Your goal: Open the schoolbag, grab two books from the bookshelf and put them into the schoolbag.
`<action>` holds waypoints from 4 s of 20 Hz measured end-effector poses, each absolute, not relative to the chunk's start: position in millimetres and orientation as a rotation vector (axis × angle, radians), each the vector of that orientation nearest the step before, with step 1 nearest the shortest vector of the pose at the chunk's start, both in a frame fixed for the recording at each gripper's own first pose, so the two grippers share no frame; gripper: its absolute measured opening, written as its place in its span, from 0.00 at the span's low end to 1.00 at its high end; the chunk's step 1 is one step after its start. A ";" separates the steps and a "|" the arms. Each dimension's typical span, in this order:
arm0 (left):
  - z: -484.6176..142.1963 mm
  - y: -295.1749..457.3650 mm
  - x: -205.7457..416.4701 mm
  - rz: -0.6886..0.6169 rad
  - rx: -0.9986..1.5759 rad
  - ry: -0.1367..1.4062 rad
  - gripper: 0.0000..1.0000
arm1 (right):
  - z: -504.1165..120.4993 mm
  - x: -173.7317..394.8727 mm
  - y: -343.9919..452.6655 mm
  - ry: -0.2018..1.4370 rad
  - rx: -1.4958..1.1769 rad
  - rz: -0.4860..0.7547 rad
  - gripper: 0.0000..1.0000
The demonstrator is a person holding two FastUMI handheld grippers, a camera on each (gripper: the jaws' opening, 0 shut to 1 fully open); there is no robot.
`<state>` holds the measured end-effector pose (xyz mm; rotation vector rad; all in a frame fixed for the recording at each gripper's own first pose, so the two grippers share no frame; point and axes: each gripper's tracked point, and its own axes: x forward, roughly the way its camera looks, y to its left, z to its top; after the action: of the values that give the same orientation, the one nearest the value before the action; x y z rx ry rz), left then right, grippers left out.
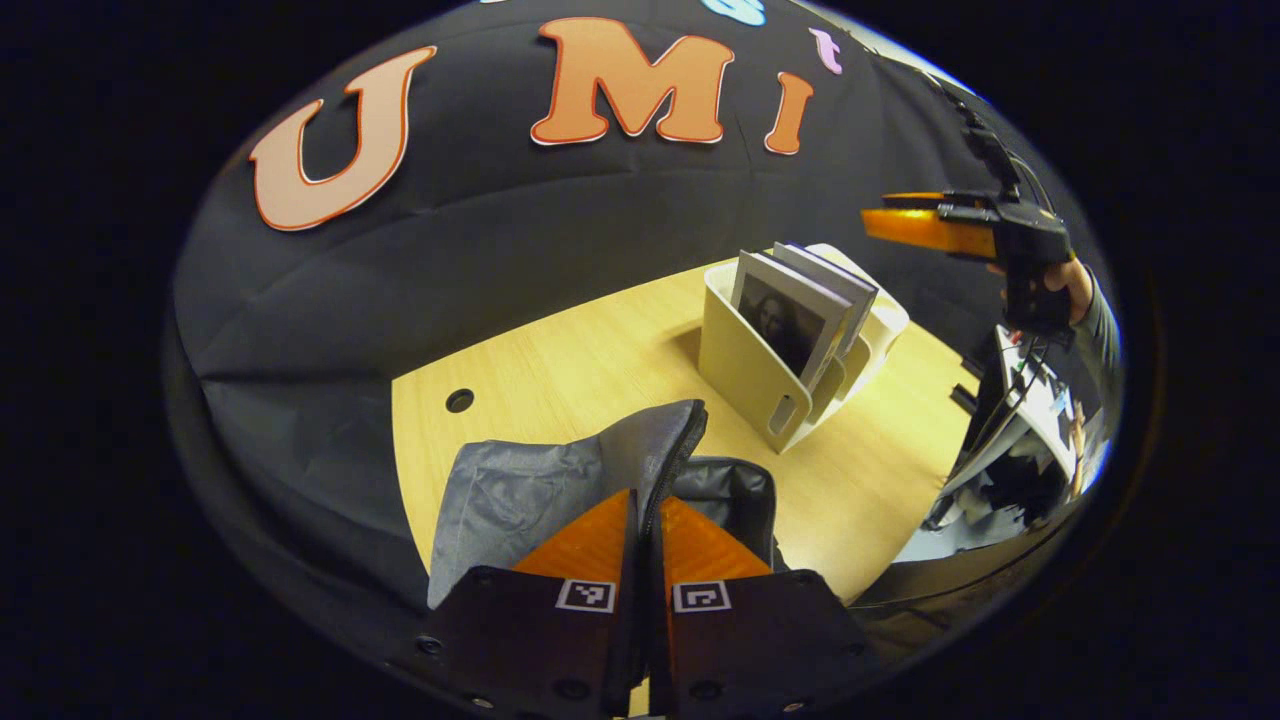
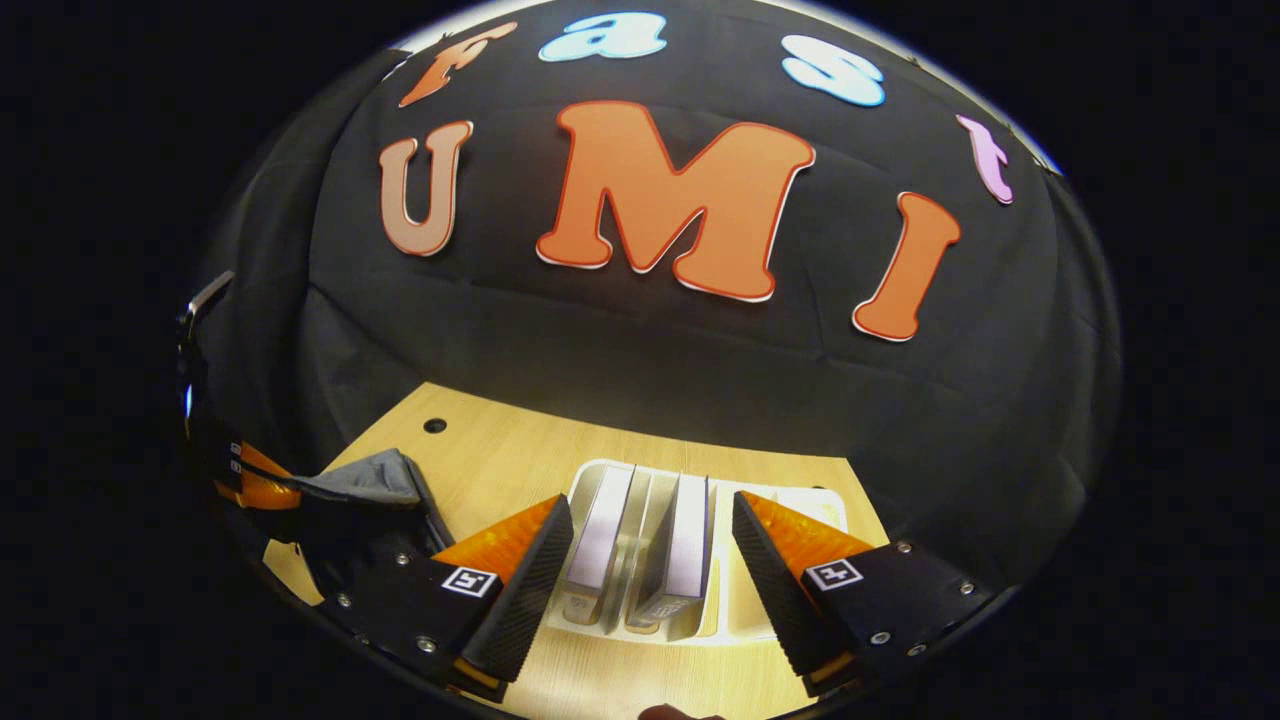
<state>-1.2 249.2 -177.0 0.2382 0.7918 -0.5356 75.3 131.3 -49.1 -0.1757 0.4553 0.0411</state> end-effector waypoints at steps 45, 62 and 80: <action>-173.1 272.4 17.4 -0.760 0.177 0.994 0.07 | -180.0 41.6 148.9 1.313 0.166 -0.089 0.34; -196.3 256.8 2.9 -0.716 0.137 1.029 0.07 | -158.8 -67.9 162.4 1.238 0.455 -0.034 0.34; -174.2 268.6 11.6 -0.615 0.169 1.000 0.04 | -156.6 -61.9 270.6 1.095 0.809 0.210 0.30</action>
<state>11.6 268.6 -174.2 0.1689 0.9997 -0.6148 -61.9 270.6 -156.6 0.8090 1.0949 0.2097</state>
